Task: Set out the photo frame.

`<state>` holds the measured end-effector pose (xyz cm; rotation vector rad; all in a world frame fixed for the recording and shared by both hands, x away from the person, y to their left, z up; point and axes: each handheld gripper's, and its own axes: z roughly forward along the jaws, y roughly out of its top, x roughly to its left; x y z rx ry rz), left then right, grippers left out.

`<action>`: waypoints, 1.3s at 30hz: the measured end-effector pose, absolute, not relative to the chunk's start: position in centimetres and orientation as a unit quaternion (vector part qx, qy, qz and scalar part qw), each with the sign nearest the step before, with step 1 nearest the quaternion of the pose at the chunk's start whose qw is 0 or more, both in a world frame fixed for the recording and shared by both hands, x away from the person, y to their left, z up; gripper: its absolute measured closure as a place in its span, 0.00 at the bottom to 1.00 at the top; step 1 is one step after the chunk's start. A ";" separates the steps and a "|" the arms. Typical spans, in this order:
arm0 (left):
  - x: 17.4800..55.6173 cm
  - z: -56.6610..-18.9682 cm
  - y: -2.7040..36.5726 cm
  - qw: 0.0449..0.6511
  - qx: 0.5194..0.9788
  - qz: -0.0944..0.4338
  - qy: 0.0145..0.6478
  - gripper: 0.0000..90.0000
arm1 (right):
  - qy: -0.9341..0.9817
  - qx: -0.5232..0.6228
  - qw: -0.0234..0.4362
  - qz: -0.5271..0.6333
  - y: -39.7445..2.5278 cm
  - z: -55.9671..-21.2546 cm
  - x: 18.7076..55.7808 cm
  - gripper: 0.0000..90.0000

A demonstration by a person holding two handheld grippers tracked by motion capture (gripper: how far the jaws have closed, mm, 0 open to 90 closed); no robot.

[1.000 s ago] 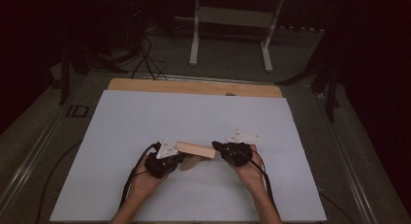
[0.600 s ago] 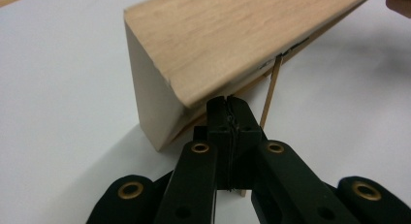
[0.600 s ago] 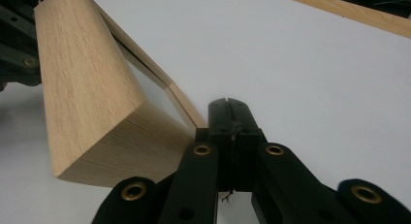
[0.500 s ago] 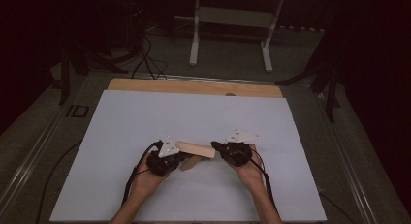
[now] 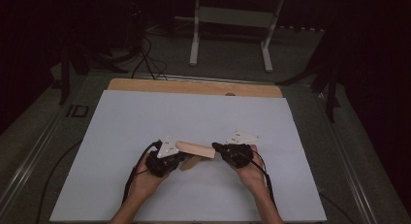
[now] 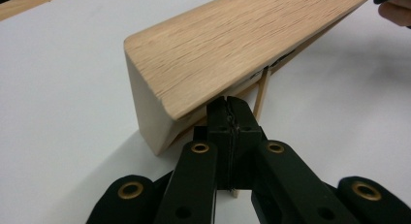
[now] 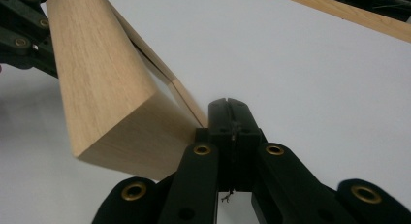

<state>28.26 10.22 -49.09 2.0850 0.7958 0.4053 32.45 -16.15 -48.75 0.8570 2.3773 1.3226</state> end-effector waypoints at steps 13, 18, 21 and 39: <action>27.8 -48.2 9.4 0.434 0.834 0.158 0.301 0.99 | 0.830 0.289 0.148 0.455 -16.2 -48.7 32.1 1.00; 27.8 -48.1 9.0 0.434 0.836 0.154 0.298 0.99 | 0.832 0.286 0.151 0.452 -16.2 -48.7 32.0 1.00; 27.9 -48.2 8.9 0.432 0.837 0.154 0.299 0.99 | 0.832 0.283 0.151 0.452 -16.2 -48.7 31.9 1.00; 28.1 -48.3 8.9 0.427 0.838 0.155 0.304 0.99 | 0.844 0.257 0.159 0.443 -15.5 -48.5 30.9 1.00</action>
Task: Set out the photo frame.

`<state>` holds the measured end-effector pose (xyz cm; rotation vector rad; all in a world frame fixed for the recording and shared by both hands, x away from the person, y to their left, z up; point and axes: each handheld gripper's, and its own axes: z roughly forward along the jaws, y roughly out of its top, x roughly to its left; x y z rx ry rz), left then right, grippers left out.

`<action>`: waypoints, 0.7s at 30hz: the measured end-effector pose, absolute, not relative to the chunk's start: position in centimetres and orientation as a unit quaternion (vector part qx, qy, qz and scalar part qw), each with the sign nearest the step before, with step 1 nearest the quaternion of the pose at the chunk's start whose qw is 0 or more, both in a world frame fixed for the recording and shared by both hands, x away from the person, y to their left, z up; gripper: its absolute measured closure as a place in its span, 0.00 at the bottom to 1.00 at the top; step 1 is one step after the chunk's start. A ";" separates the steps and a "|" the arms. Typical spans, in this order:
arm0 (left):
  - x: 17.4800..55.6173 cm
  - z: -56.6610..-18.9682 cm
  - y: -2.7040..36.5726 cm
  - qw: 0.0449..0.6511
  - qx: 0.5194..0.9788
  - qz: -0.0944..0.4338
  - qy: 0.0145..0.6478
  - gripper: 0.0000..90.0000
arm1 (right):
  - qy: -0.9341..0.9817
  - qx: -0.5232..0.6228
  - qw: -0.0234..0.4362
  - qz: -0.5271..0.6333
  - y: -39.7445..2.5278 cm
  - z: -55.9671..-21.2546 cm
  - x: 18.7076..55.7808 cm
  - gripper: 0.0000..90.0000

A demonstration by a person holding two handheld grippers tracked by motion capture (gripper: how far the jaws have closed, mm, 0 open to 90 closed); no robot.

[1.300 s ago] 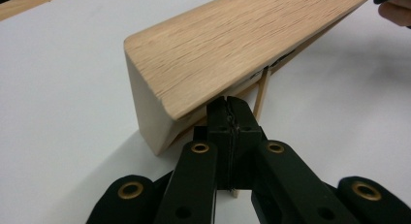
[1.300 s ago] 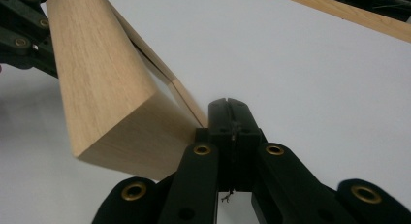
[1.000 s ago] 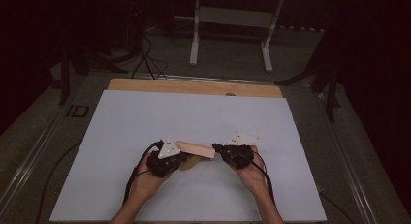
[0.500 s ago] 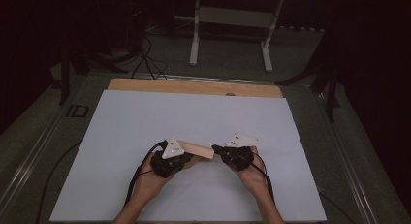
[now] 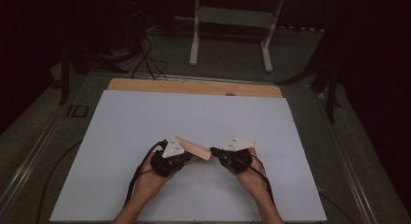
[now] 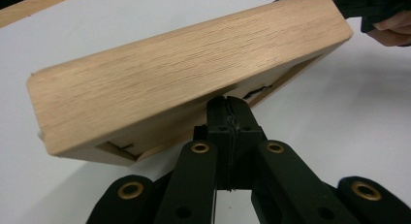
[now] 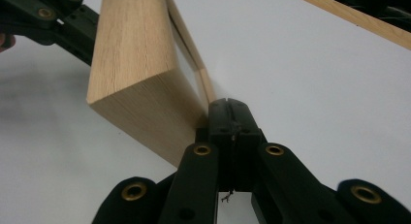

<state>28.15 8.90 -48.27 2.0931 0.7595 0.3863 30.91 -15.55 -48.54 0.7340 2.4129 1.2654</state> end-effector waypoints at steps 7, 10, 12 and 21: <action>28.3 -48.4 9.0 0.424 0.839 0.154 0.305 0.99 | 0.849 0.246 0.159 0.440 -15.3 -48.5 30.4 1.00; 28.5 -48.5 9.0 0.423 0.838 0.153 0.307 0.99 | 0.850 0.241 0.161 0.439 -15.2 -48.4 30.2 1.00; 28.5 -48.6 8.9 0.421 0.840 0.153 0.307 0.99 | 0.851 0.239 0.162 0.438 -15.2 -48.4 30.1 1.00; 28.7 -48.7 9.0 0.420 0.840 0.153 0.307 0.99 | 0.852 0.235 0.162 0.438 -15.1 -48.4 29.6 1.00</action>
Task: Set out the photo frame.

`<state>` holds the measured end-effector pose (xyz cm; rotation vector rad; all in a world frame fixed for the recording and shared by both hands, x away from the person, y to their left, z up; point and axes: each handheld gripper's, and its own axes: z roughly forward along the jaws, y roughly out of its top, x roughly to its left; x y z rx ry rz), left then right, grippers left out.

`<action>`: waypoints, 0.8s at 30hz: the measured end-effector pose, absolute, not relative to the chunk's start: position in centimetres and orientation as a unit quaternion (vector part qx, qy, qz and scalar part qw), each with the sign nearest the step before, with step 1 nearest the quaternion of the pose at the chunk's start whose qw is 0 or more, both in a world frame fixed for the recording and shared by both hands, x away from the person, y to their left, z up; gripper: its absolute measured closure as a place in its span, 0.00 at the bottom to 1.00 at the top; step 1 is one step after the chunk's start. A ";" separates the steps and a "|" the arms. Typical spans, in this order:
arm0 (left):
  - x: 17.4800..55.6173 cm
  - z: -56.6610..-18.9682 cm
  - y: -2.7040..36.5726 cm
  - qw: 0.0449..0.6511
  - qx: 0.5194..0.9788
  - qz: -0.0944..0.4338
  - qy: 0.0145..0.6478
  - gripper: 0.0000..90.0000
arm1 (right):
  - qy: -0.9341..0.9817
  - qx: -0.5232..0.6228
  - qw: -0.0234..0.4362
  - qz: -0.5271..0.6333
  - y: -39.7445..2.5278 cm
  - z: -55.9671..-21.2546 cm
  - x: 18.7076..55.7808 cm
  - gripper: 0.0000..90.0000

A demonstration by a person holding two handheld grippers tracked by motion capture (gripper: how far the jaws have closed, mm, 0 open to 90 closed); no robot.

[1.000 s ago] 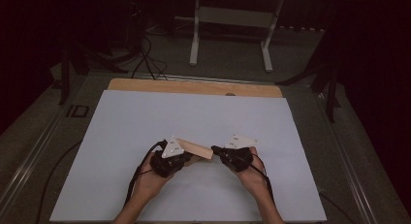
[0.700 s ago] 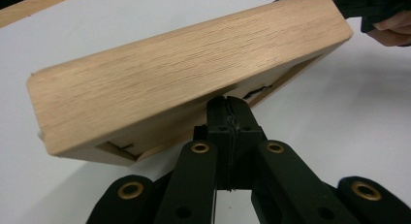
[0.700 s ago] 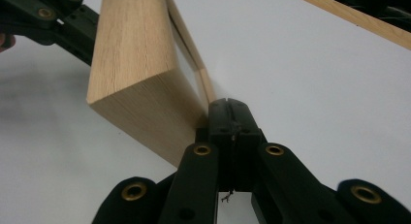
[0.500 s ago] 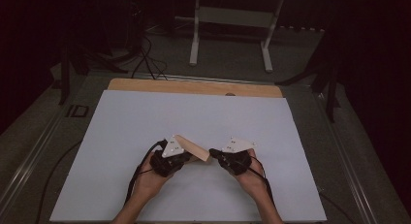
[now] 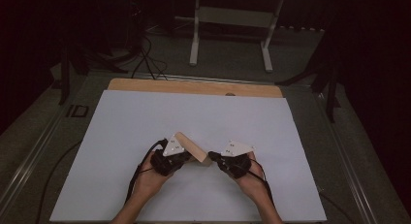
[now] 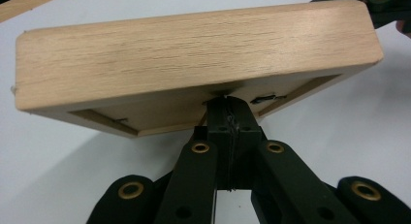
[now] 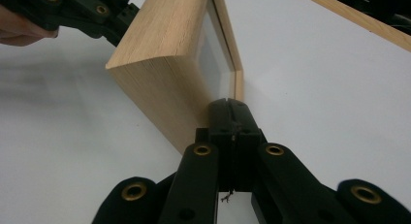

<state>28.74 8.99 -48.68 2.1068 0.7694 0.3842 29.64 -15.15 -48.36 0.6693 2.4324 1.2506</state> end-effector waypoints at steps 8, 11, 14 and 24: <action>28.9 -48.8 9.1 0.419 0.840 0.155 0.309 0.99 | 0.853 0.232 0.162 0.438 -14.9 -48.4 29.4 1.00; 28.9 -48.8 9.1 0.419 0.840 0.155 0.309 0.99 | 0.854 0.230 0.161 0.438 -14.8 -48.4 29.3 1.00; 29.0 -48.8 9.1 0.421 0.839 0.154 0.309 0.99 | 0.854 0.229 0.161 0.438 -14.8 -48.4 29.2 1.00; 29.4 -49.0 9.2 0.424 0.837 0.153 0.310 1.00 | 0.857 0.223 0.156 0.438 -14.5 -48.3 28.8 1.00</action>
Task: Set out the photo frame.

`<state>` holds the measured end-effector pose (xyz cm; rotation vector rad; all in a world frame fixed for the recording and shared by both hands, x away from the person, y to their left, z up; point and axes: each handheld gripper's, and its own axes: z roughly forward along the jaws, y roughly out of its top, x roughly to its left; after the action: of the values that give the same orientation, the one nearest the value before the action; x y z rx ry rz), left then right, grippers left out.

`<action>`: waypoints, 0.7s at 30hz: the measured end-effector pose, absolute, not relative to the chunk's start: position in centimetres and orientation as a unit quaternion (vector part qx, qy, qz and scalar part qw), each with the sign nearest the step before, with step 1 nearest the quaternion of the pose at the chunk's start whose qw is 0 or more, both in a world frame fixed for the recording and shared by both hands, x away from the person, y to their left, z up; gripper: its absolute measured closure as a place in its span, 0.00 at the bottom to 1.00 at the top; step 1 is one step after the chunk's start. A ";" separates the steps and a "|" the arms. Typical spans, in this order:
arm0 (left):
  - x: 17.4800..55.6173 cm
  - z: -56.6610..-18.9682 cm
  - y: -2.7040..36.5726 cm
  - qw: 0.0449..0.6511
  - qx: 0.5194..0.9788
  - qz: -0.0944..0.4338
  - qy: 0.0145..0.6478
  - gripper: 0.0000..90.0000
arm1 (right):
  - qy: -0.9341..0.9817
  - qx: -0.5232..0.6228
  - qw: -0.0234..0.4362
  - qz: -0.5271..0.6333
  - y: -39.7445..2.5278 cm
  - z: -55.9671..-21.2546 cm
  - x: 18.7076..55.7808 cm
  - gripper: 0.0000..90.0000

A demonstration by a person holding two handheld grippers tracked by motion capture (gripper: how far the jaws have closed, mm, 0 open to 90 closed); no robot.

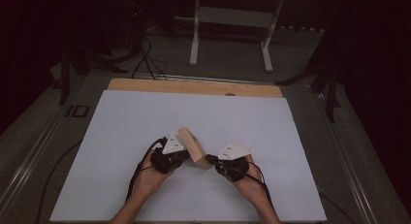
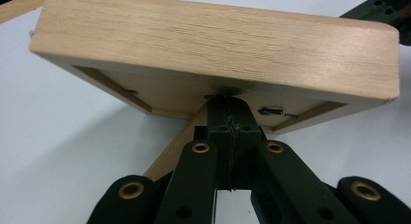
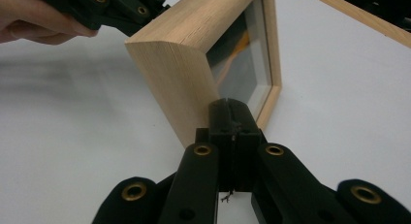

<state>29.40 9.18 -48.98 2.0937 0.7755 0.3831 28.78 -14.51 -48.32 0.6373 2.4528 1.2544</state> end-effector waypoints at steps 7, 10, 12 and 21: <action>29.7 -49.0 9.1 0.422 0.838 0.159 0.308 1.00 | 0.858 0.218 0.152 0.440 -14.1 -48.3 28.6 1.00; 30.0 -49.1 9.1 0.421 0.839 0.162 0.306 1.00 | 0.859 0.214 0.151 0.440 -13.9 -48.3 28.5 1.00; 30.1 -49.1 9.0 0.420 0.839 0.163 0.306 1.00 | 0.859 0.212 0.151 0.441 -13.8 -48.4 28.5 1.00; 30.7 -49.2 8.7 0.426 0.836 0.160 0.306 1.00 | 0.860 0.209 0.149 0.442 -13.3 -48.4 28.3 1.00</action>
<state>30.68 8.69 -49.20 2.0895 0.7657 0.3993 28.33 -13.31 -48.37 0.5997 2.4720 1.2706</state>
